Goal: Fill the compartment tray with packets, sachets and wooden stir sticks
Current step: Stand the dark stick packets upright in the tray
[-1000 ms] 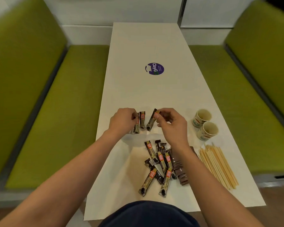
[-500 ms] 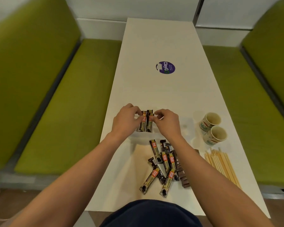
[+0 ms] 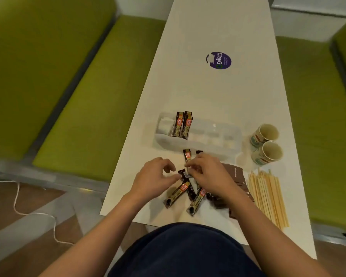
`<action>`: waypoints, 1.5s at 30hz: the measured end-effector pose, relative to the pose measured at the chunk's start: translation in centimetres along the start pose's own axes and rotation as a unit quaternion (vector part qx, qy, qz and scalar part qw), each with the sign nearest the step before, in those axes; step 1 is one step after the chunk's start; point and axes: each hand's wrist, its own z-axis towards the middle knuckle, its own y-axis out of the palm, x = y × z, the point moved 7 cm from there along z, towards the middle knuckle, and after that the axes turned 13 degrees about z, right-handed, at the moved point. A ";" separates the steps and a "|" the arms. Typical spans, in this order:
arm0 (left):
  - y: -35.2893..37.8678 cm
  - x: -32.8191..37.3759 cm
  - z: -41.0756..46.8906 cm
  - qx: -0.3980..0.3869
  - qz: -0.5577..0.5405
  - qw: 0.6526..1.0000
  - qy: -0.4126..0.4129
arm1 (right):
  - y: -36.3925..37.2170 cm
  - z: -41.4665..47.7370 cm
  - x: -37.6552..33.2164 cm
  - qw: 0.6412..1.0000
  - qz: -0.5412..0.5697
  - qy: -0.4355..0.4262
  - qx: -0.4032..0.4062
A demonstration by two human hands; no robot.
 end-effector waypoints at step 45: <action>-10.1 5.6 12.7 0.041 -0.037 0.996 0.074 | -10.2 1.2 -0.9 0.853 0.402 -0.002 0.334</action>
